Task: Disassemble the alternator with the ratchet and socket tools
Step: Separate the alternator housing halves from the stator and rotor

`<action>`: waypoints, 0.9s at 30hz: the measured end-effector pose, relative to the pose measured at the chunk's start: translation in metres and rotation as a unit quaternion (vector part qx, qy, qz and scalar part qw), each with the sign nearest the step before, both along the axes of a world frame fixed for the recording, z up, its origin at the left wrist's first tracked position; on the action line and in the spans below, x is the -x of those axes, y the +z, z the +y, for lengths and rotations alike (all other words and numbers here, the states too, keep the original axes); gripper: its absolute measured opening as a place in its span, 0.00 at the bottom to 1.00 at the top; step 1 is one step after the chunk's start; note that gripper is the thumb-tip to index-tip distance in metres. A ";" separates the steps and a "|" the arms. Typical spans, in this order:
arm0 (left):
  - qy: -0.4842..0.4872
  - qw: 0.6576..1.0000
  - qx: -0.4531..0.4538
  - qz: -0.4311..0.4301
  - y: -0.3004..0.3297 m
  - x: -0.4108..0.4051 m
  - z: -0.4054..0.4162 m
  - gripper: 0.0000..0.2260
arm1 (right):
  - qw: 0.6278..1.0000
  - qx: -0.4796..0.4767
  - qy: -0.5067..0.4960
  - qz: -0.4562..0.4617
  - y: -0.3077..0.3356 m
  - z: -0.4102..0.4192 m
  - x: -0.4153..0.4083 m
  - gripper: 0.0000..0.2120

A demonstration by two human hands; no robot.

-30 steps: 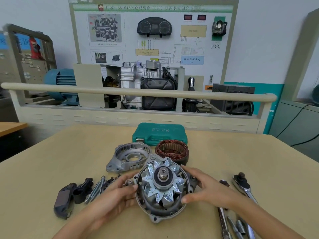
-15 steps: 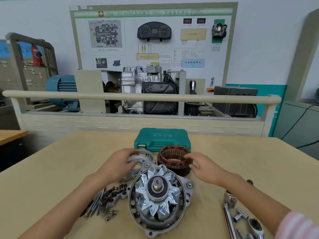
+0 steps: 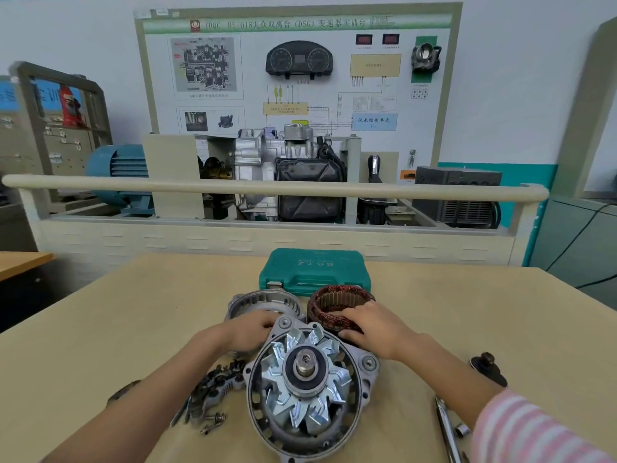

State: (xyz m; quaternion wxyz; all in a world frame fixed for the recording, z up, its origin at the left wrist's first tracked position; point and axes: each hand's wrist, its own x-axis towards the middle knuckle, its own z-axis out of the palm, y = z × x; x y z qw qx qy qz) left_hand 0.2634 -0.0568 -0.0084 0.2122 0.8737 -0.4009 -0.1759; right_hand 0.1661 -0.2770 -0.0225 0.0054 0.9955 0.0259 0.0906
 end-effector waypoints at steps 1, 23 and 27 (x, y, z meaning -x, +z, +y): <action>0.000 1.000 0.003 0.010 0.000 0.001 0.002 0.14 | 1.000 -0.006 0.001 -0.002 0.000 -0.001 0.003 0.18; -0.045 0.998 0.028 0.033 -0.001 -0.007 0.002 0.17 | 1.000 0.003 -0.015 -0.006 0.001 -0.003 0.044 0.19; -0.055 0.995 0.045 -0.073 -0.008 -0.013 0.014 0.10 | 0.999 -0.031 0.012 -0.023 -0.002 -0.005 0.049 0.19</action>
